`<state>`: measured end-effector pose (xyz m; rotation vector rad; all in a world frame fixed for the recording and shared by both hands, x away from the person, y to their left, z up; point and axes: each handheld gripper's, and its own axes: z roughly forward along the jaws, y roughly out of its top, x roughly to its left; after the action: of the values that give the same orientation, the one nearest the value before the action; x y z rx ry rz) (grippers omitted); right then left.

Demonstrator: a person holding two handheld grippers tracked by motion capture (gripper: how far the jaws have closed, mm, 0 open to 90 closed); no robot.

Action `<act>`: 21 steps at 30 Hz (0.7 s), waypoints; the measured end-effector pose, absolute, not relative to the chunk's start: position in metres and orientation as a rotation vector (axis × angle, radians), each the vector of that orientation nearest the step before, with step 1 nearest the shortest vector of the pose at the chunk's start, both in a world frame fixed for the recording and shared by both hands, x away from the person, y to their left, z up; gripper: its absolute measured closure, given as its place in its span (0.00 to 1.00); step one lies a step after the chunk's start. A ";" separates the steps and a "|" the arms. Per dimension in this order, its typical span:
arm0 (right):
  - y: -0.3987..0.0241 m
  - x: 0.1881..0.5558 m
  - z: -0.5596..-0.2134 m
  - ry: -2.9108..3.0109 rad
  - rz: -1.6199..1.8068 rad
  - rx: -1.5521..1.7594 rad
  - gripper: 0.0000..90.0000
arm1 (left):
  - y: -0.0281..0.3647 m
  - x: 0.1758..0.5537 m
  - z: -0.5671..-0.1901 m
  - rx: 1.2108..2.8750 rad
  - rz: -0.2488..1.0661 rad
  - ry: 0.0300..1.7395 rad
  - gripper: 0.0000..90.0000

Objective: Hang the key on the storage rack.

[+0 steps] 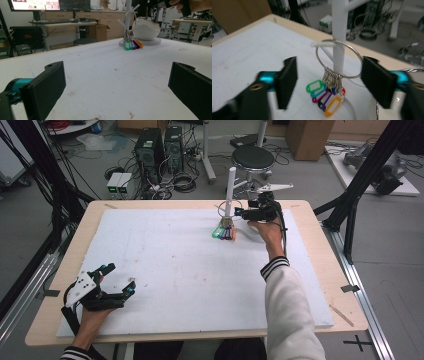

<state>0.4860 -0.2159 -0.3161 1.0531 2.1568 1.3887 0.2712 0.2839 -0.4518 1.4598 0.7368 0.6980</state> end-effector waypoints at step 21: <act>-0.252 0.396 -0.339 2.138 1.555 0.716 0.01 | 0.287 0.271 -0.452 1.446 0.671 0.714 0.02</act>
<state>0.3963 -0.2522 -0.3395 0.7160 2.1385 1.5554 0.2710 0.2866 -0.4524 1.4457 0.7140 0.6707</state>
